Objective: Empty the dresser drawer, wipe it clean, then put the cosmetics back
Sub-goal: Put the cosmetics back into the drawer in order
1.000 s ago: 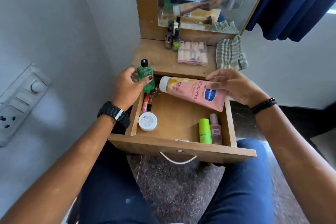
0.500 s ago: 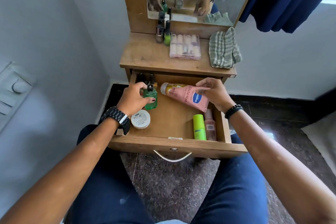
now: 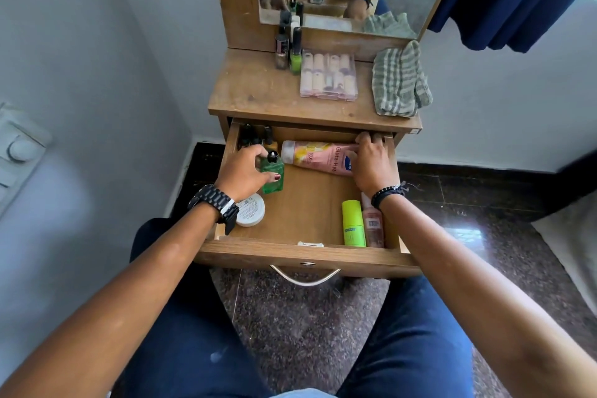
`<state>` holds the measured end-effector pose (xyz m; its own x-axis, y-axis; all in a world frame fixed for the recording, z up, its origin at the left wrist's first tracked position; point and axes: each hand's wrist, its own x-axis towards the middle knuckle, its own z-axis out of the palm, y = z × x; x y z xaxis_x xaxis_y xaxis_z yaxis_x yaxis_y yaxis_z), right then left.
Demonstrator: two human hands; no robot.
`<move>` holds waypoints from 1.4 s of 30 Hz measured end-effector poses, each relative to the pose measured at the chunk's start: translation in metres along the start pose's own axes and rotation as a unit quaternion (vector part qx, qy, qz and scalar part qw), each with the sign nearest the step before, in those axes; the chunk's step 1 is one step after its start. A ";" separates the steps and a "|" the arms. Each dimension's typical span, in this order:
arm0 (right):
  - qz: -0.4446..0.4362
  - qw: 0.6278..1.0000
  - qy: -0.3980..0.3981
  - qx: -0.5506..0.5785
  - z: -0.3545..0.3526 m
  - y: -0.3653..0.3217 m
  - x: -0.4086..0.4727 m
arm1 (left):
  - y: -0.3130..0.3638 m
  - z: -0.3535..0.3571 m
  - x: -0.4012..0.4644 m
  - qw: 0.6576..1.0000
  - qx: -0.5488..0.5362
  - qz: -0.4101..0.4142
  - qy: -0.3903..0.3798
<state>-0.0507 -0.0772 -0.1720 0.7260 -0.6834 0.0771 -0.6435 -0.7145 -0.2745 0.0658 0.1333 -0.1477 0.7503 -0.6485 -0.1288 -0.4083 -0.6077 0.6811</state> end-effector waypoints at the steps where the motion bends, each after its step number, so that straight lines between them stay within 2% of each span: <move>1: -0.003 1.000 0.006 -0.009 0.001 0.000 -0.001 | 0.000 0.000 0.000 1.000 -0.002 0.000 -0.002; 8: -0.053 0.996 0.026 -0.074 0.001 -0.005 -0.006 | -0.005 -0.003 -0.001 1.000 0.000 -0.016 0.023; 11: -0.147 0.988 -0.032 -0.011 0.007 -0.009 -0.005 | -0.006 -0.006 0.000 0.998 -0.007 -0.030 0.055; 14: -0.239 0.965 -0.109 -0.010 0.011 -0.011 -0.011 | -0.006 -0.008 0.006 0.995 -0.022 -0.050 0.081; 23: -0.149 0.986 -0.065 -0.024 0.017 0.000 -0.004 | -0.001 0.002 0.025 0.990 0.036 -0.045 0.132; 34: -0.158 0.985 -0.071 0.015 0.017 0.003 -0.004 | -0.001 0.015 0.040 0.984 0.104 -0.014 0.144; 42: -0.145 0.985 -0.080 0.044 0.011 0.001 -0.004 | 0.000 0.009 0.034 0.986 0.082 -0.006 0.144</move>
<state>-0.0515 -0.0731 -0.1828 0.9100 -0.4144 0.0143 -0.3845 -0.8562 -0.3451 0.0866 0.1069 -0.1591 0.8630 -0.4972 0.0897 -0.4586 -0.6963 0.5522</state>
